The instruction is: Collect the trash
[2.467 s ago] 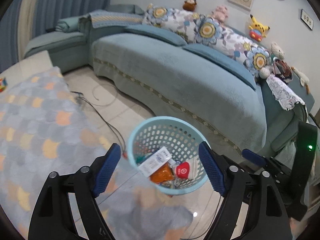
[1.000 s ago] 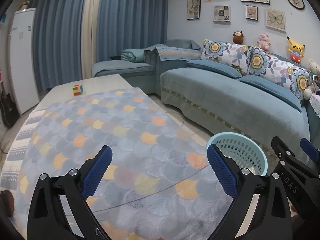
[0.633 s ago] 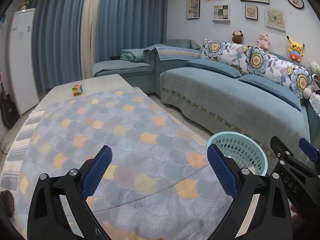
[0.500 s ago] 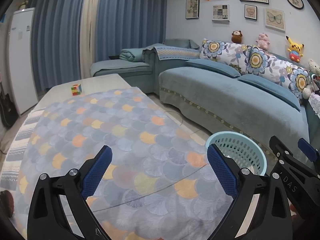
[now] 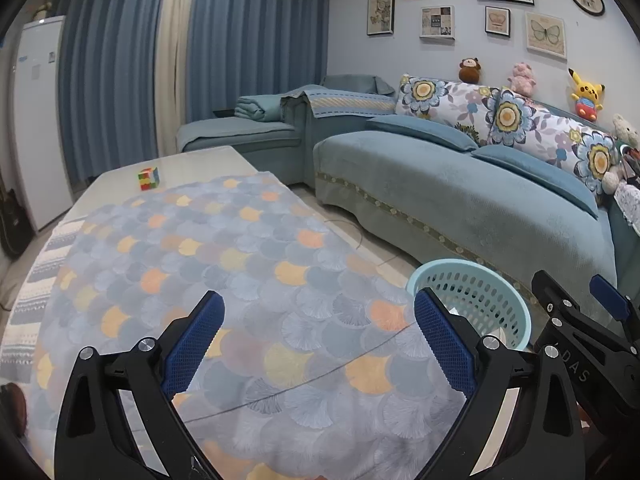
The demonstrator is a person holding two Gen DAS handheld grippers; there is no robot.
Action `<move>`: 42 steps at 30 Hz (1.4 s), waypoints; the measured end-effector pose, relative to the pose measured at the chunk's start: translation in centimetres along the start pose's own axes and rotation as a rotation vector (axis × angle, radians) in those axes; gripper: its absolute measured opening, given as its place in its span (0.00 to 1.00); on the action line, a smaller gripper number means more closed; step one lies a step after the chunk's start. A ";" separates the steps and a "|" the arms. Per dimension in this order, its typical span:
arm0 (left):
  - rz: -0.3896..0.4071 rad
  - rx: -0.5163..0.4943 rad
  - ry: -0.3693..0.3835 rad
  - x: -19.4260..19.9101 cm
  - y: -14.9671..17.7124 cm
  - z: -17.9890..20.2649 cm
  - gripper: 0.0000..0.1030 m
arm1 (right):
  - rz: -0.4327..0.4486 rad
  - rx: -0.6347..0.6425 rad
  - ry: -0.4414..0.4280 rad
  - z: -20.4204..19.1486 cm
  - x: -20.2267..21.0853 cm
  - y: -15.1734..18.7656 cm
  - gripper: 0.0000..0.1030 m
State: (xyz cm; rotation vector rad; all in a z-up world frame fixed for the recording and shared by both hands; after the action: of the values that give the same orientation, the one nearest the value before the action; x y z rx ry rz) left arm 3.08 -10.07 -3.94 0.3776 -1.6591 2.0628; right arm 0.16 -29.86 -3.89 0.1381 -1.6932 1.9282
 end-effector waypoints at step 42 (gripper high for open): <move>0.004 0.004 -0.004 0.1 0.0 0.1 0.90 | -0.007 0.004 -0.018 -0.5 -0.3 0.2 0.78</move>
State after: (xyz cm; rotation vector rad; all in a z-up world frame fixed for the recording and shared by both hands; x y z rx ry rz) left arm 3.02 -10.13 -3.91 0.3802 -1.6593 2.0693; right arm 0.45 -29.49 -4.23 0.1635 -1.6980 1.9307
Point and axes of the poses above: each gripper's, at about its wrist camera, not at the fingertips, and x roughly against the way its jaws point, z to its right, y to its underside, the point moved 4 cm from there along -x, roughly the way its jaws point, and after that the axes turned 13 degrees about x, right-handed, at the moved point
